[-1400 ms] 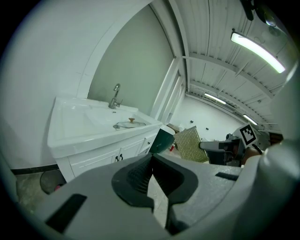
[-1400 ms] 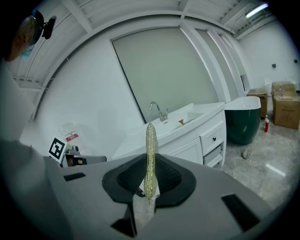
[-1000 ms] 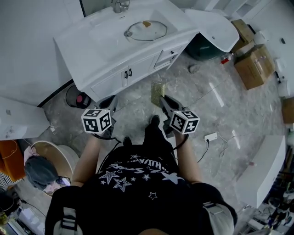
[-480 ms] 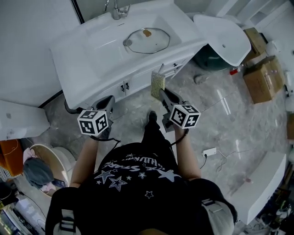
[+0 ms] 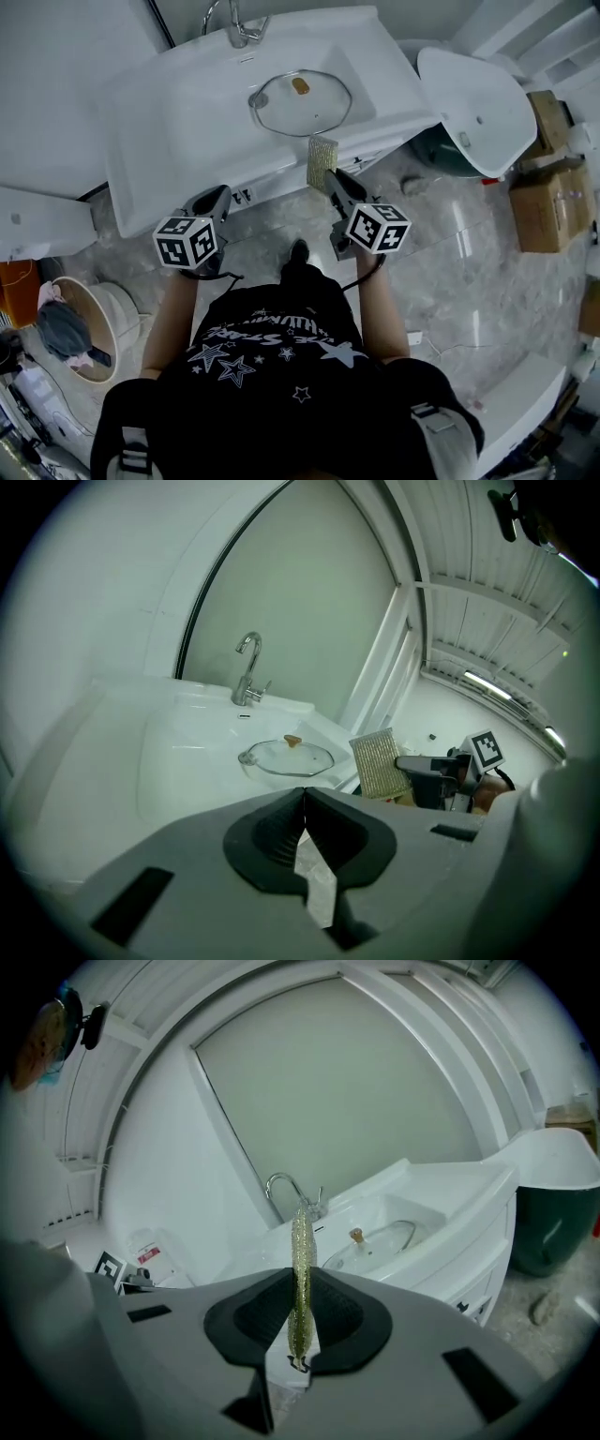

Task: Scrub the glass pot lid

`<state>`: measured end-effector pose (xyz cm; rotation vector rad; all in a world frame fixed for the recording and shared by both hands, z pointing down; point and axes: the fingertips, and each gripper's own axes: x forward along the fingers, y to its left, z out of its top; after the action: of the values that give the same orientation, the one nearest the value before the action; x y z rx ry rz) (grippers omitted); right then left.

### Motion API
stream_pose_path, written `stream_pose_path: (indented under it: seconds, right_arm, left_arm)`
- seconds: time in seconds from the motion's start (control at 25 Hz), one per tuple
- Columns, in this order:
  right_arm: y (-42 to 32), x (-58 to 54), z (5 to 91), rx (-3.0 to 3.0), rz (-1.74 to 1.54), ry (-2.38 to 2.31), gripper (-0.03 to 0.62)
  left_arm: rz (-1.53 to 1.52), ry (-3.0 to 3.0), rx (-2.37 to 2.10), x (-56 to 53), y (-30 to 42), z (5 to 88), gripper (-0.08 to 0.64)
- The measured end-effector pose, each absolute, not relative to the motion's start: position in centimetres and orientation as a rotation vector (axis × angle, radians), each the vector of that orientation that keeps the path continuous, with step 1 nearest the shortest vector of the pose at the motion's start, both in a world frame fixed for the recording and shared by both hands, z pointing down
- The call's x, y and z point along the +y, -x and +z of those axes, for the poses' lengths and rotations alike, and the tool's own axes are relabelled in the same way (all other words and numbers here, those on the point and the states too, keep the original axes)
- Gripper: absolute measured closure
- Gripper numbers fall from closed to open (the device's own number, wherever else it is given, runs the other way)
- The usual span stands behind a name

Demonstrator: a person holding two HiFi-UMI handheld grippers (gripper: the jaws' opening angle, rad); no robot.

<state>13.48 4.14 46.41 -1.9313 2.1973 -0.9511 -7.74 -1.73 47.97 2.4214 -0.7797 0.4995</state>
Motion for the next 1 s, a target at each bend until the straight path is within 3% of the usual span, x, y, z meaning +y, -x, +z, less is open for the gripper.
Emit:
stream_pose_path:
  seconds: [0.48, 1.0]
  right_arm:
    - [-21.0, -0.4, 46.5, 2.302, -0.957, 1.803, 0.537]
    - [-21.8, -4.4, 46.8, 2.309, -0.994, 1.823, 0.537]
  left_arm:
    - [0.446, -2.341, -0.944, -4.4, 1.7, 48.0, 0.551]
    - [0.437, -2.317, -0.968, -8.8, 1.8, 47.9, 0.551]
